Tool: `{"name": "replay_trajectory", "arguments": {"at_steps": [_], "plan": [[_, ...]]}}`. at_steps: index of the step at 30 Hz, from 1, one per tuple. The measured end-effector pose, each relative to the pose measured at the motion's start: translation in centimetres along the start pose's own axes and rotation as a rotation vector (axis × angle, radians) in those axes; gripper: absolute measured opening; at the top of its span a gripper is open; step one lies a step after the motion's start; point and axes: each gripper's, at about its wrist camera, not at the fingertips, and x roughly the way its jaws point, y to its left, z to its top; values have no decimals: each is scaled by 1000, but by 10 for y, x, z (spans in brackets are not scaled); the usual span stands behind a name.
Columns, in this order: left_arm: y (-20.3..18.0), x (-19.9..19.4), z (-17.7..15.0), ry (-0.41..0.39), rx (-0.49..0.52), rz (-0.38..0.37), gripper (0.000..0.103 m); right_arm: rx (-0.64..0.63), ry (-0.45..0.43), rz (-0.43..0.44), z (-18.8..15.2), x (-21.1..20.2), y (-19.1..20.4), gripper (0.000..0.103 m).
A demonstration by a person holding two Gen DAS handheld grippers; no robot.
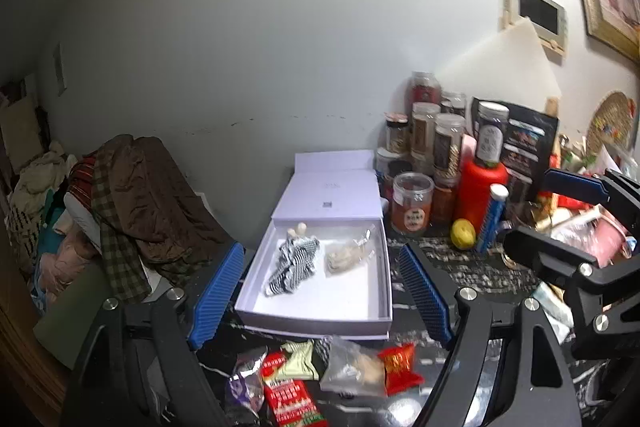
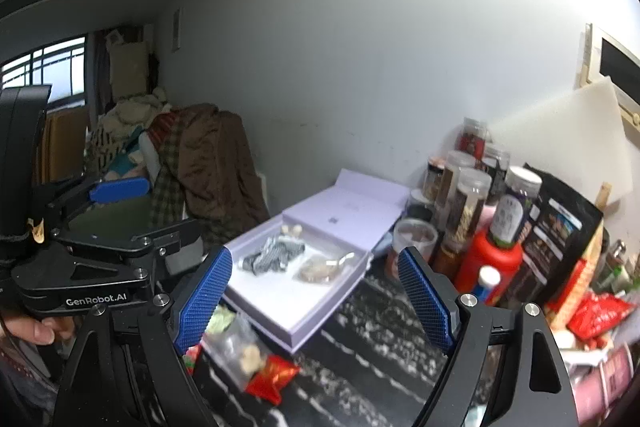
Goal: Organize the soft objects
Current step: 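Withdraw both tools from the box back over the table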
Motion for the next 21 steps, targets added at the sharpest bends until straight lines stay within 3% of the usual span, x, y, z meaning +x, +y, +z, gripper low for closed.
{"name": "replay_trajectory", "arguments": {"at_steps": [11,21], "plan": [[-20,-13,-50,69,32,-52,80,4,59,-36,-56,-25,14,87],[-16,-6,-97,166,-10,-67,80,97,155,3,-104,-21,15,87]]}}
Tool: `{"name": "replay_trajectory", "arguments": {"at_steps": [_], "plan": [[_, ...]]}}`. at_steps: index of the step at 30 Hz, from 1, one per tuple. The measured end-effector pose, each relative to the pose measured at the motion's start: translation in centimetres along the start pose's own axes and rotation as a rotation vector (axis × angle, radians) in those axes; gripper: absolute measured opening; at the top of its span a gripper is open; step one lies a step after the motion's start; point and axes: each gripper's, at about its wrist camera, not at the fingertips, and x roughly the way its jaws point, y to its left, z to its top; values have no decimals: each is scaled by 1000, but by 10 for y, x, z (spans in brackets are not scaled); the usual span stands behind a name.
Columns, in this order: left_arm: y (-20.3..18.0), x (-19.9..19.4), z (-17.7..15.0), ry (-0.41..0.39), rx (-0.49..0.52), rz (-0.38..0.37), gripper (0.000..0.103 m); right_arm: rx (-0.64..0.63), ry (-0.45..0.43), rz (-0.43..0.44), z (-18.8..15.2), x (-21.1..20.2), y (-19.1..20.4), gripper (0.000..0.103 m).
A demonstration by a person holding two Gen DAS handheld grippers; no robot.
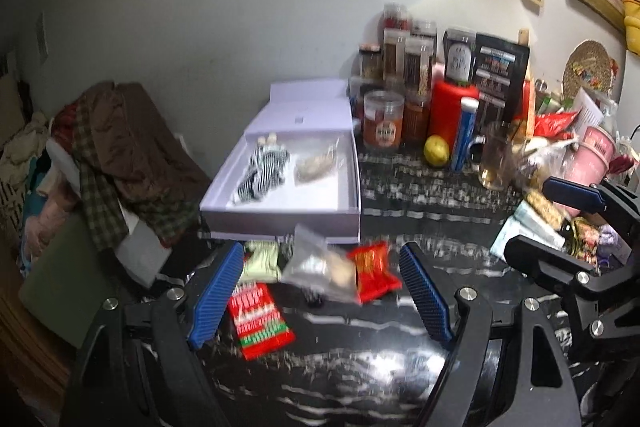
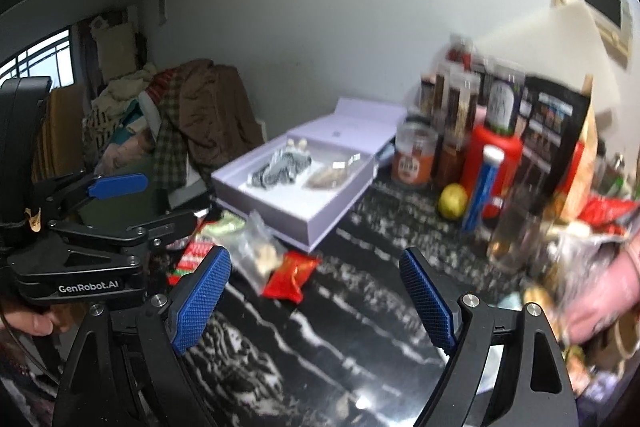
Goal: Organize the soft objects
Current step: 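Withdraw both tools from the box back over the table, then grasp the red-and-gold snack bag with the right tool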
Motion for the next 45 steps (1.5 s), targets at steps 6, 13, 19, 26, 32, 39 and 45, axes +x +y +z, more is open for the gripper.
{"name": "replay_trajectory", "arguments": {"at_steps": [6,13,19,26,32,39,45], "plan": [[10,14,-33,89,-36,5,80,41,74,34,-24,18,0,87],[34,27,-58,164,-135,0,80,56,118,69,-39,42,7,87],[53,33,-76,192,-182,34,80,51,162,73,-44,73,14,87],[71,48,-87,231,-247,38,80,84,211,70,-39,112,12,87],[81,67,-86,256,-288,30,80,118,262,70,-31,146,3,75],[85,84,-79,259,-297,20,80,116,306,94,-28,176,5,67],[92,91,-74,253,-312,40,80,152,352,151,-35,189,2,40]]}}
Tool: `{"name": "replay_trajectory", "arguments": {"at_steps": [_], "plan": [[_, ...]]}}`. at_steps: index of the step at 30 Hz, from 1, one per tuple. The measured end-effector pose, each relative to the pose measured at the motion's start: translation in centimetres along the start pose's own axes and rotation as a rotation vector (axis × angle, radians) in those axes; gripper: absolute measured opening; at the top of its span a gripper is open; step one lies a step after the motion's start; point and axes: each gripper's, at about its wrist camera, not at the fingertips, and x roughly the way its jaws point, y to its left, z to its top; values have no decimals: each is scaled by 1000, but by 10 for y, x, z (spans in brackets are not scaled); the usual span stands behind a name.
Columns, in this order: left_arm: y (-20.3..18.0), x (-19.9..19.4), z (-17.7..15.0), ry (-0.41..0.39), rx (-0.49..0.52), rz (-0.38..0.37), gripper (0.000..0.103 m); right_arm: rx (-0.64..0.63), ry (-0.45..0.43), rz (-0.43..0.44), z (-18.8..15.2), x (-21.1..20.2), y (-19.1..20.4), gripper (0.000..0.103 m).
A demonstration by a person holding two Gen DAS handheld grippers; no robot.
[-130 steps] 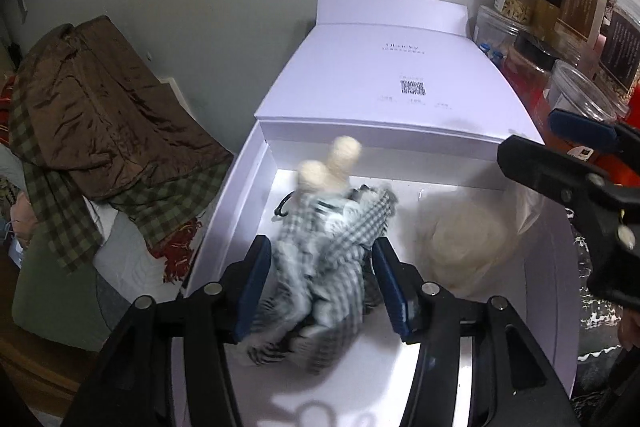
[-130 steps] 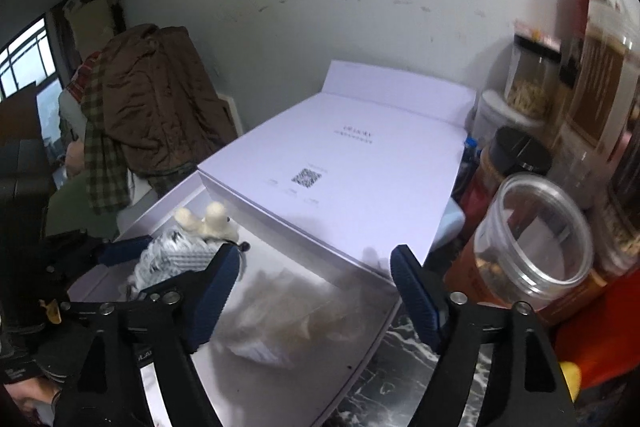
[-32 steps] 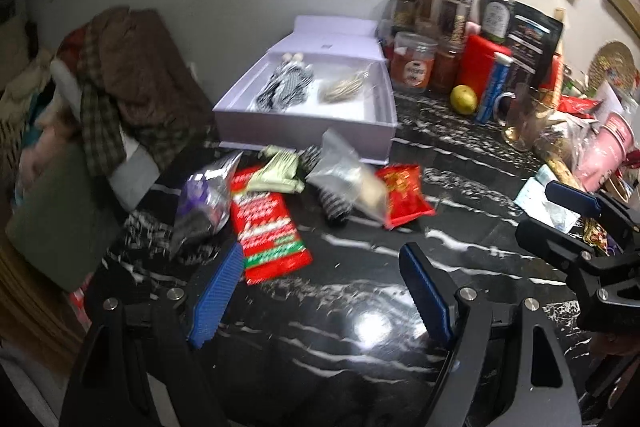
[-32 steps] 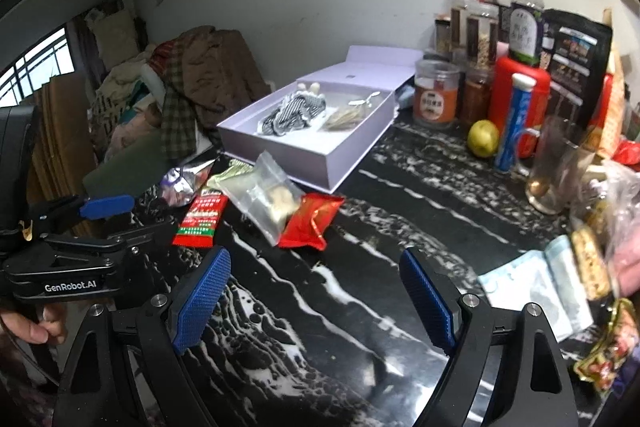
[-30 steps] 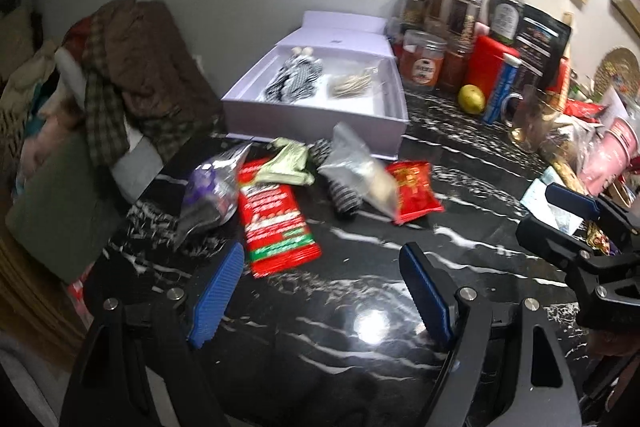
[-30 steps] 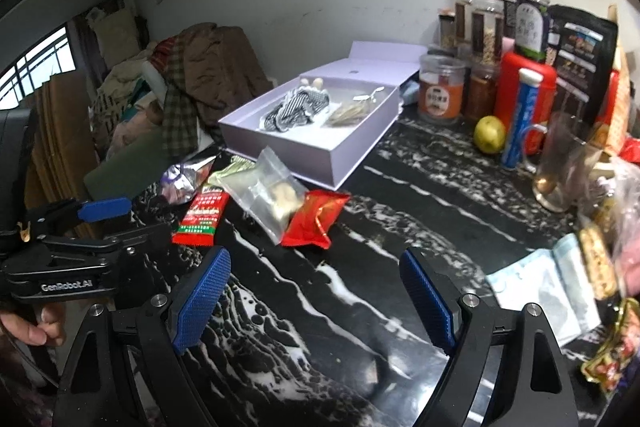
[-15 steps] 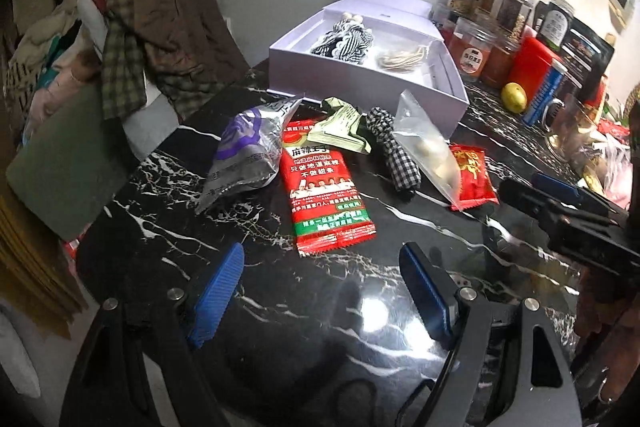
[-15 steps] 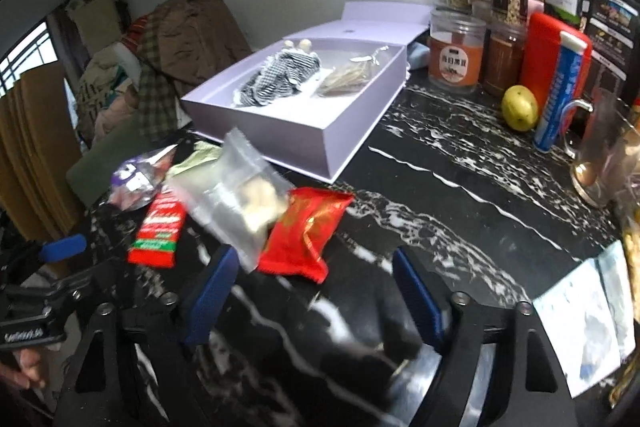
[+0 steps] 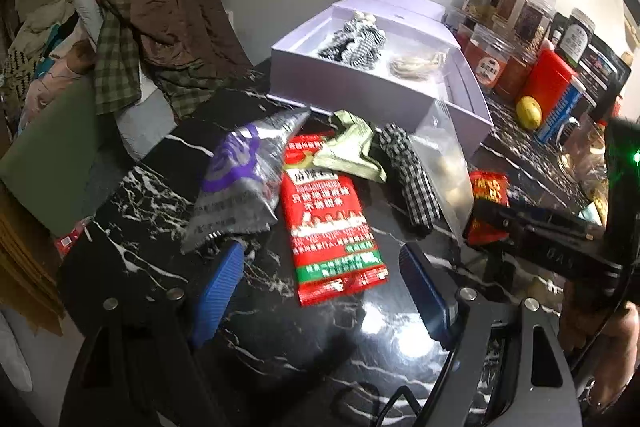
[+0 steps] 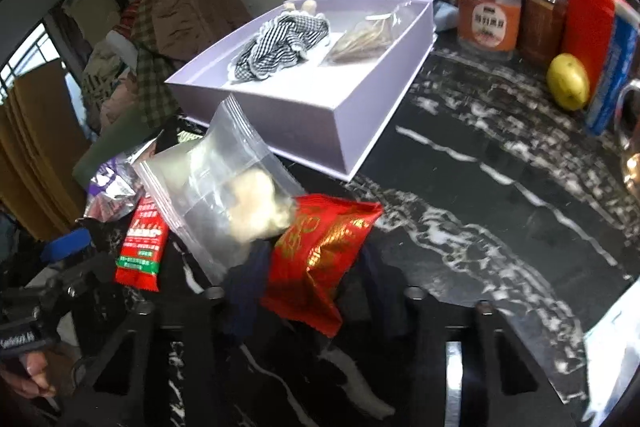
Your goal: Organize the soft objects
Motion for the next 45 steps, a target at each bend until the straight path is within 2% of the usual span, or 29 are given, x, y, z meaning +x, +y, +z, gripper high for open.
{"name": "replay_trajectory", "arguments": {"at_steps": [3,11,22,23,24,26,37,45], "plan": [[2,1,4,-2,-13,3,80,17,-1,22,-1,-1,-3,33],[-8,17,3,28,3,-5,80,44,6,7,-13,-16,-13,33],[-16,45,5,42,46,77,80,69,11,-24,-32,-38,-27,33],[-17,45,5,38,55,83,75,77,13,-23,-33,-38,-29,33],[-18,44,5,30,64,90,63,87,12,-19,-35,-39,-31,33],[-20,42,4,19,78,92,55,93,6,-17,-37,-40,-32,33],[-36,17,-24,65,132,-2,53,104,8,1,-54,-54,-32,33],[-64,-3,-57,120,233,-90,53,102,23,23,-74,-68,-27,33]]}}
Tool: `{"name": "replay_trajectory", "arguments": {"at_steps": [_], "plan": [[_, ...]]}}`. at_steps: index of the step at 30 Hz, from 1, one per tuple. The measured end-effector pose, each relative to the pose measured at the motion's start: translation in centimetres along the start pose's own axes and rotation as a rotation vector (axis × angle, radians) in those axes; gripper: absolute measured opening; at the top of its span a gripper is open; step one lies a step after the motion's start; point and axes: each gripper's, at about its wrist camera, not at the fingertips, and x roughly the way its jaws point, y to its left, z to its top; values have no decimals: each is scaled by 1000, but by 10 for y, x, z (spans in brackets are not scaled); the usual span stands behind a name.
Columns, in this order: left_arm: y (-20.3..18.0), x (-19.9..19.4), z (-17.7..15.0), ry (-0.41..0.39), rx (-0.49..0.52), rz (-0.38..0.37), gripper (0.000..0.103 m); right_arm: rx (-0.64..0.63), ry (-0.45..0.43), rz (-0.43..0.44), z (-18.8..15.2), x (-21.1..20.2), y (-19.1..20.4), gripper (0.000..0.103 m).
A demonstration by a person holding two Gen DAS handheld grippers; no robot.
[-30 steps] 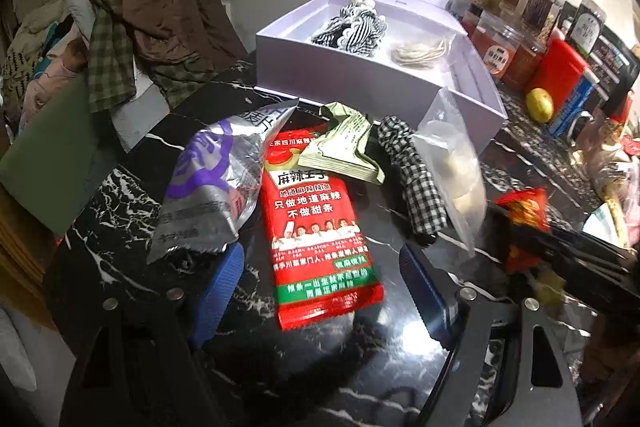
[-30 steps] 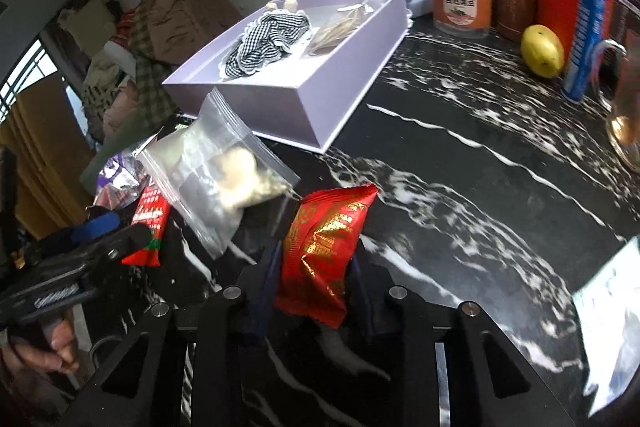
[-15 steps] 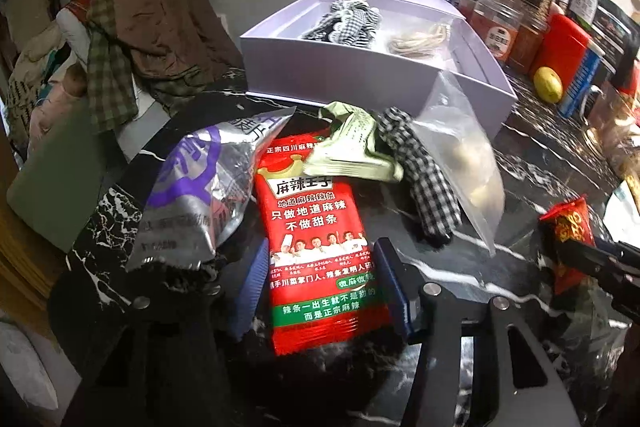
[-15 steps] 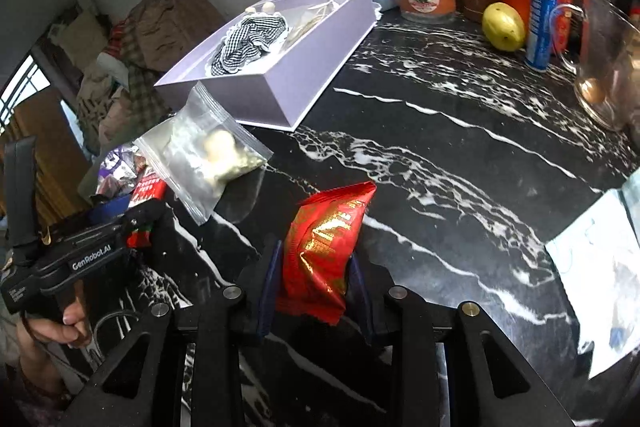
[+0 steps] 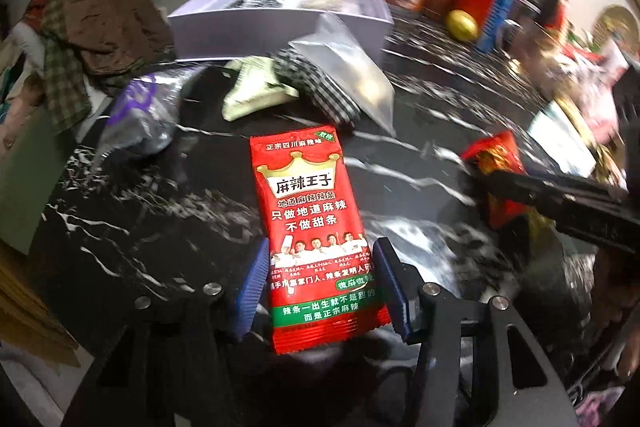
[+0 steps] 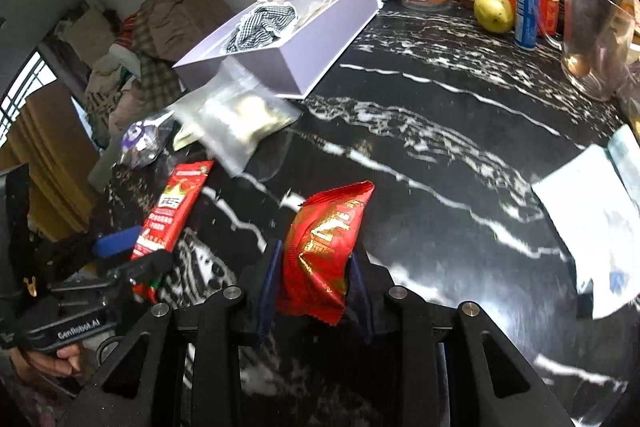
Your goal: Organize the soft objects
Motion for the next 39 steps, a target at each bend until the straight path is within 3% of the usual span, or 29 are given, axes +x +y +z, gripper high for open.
{"name": "replay_trajectory", "arguments": {"at_steps": [4,10,13,16,20,22,23,24,26,28,39], "plan": [[-5,0,-4,-5,37,15,53,-10,13,3,-10,-6,3,33],[-7,10,6,-9,33,64,67,-32,26,0,-16,-8,8,33],[-9,14,10,-17,21,76,68,-45,31,-9,-16,-7,11,36],[-8,17,13,-31,10,79,68,-55,26,-6,-16,-6,15,57],[-7,17,13,-51,3,92,68,-69,18,-20,-16,-4,18,58],[-7,17,13,-54,4,90,64,-73,14,-26,-15,-4,18,58],[-7,16,14,-60,5,92,54,-73,11,-28,-16,-4,18,58],[-7,15,14,-61,5,87,52,-70,6,-26,-16,-4,17,58],[-7,15,13,-72,6,86,49,-73,-4,-28,-16,-4,15,53],[-9,13,13,-81,23,88,47,-79,-10,-64,-16,-4,14,38],[-5,2,9,-65,-31,-16,46,-33,9,17,-19,-8,7,31]]}}
